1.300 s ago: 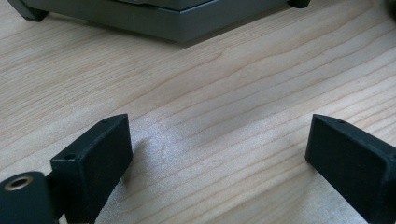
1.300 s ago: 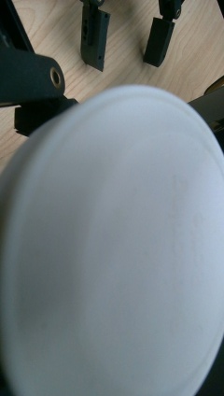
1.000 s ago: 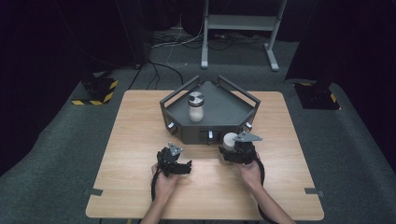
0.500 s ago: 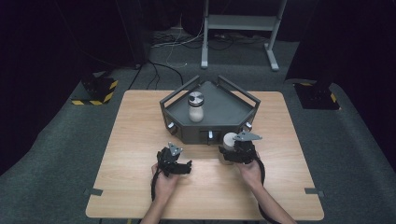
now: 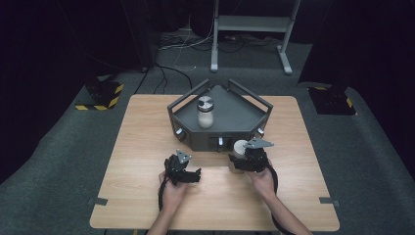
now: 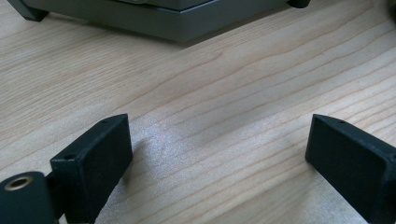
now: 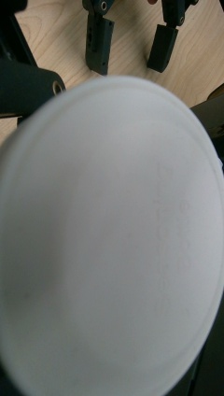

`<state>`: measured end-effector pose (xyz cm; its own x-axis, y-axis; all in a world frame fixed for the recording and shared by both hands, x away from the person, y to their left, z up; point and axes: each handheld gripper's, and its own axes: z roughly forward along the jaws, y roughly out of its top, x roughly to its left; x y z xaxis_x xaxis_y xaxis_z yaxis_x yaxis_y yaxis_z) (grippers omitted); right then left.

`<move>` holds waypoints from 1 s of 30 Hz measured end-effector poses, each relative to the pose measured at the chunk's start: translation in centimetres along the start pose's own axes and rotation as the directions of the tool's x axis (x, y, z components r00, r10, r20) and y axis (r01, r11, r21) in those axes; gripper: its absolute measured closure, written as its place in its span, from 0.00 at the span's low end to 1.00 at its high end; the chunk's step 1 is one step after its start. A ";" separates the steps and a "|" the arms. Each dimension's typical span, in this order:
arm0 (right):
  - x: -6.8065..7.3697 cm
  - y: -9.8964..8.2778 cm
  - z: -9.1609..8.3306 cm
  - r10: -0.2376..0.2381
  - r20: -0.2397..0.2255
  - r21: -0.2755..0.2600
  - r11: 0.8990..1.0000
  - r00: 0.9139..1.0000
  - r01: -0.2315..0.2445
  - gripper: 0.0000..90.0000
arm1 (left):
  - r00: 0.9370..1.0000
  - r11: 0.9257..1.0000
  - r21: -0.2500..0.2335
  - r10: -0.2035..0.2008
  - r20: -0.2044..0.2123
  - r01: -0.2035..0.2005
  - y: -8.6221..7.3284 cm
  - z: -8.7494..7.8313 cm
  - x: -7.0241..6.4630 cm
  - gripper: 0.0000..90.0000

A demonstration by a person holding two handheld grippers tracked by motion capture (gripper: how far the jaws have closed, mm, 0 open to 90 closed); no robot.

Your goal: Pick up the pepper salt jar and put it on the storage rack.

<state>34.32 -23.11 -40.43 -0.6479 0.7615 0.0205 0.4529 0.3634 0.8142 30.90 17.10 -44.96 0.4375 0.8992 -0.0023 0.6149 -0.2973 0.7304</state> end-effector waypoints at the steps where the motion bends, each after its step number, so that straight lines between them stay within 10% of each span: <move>1: 0.0 0.0 0.0 0.001 0.000 0.000 1.000 1.000 -0.001 0.37 | 1.000 1.000 0.000 0.000 0.000 0.000 0.0 0.0 0.0 0.08; 30: -0.6 2.0 -2.4 -0.037 -0.017 0.006 0.999 0.999 0.037 0.38 | 1.000 1.000 0.000 0.000 -0.001 0.000 0.0 0.0 0.0 0.08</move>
<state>34.20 -24.13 -37.40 -0.6745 0.7383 0.0001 0.4324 0.3949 0.8106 30.89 17.09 -44.96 0.4373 0.8993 -0.0017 0.6147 -0.2975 0.7305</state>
